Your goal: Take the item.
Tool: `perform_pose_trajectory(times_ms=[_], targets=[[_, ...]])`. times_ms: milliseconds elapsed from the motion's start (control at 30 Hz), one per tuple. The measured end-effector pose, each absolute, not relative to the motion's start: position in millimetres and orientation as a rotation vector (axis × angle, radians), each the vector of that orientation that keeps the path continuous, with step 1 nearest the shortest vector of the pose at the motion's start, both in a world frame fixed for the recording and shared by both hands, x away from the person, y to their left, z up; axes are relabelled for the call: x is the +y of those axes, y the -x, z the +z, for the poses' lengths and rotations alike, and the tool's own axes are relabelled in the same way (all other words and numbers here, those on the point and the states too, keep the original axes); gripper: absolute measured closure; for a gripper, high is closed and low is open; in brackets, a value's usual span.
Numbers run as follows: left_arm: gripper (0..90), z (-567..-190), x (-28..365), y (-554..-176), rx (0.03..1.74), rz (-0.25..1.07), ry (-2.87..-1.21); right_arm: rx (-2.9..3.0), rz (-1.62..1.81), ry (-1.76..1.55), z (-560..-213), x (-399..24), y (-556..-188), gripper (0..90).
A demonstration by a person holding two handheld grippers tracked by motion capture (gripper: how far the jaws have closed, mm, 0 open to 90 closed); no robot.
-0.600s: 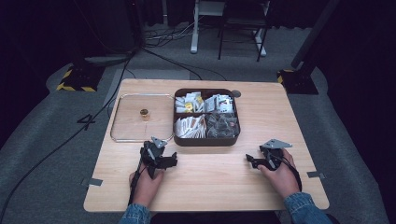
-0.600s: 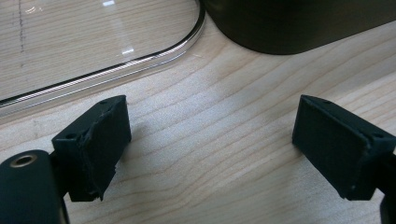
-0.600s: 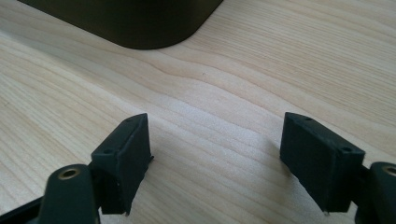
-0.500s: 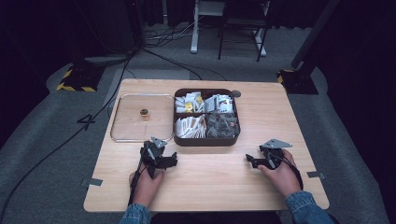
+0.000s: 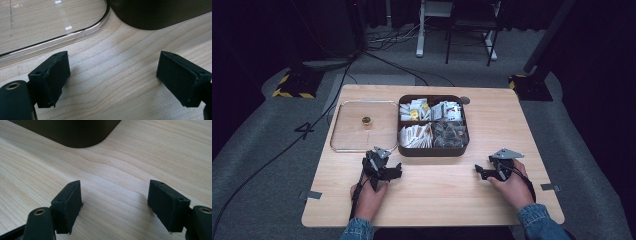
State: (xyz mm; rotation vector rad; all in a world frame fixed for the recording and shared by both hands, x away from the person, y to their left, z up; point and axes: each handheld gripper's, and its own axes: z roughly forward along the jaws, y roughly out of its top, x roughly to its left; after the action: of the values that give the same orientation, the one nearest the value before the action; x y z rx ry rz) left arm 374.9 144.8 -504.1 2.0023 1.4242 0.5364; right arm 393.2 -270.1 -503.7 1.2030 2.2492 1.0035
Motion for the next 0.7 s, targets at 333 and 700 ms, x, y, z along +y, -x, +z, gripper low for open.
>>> perform_pose_trajectory(times_ms=[333, 700], targets=[[12.1, -504.1, 144.6, -374.5, 1.425, 0.537, -2.001, 2.325, 0.993, -1.149, -498.6, -269.6, -400.8, 40.8], [12.3, -504.1, 144.7, -374.4, 1.425, 0.537, -2.001, 2.325, 1.038, -1.130, -448.2, -260.3, -415.7, 39.2]])
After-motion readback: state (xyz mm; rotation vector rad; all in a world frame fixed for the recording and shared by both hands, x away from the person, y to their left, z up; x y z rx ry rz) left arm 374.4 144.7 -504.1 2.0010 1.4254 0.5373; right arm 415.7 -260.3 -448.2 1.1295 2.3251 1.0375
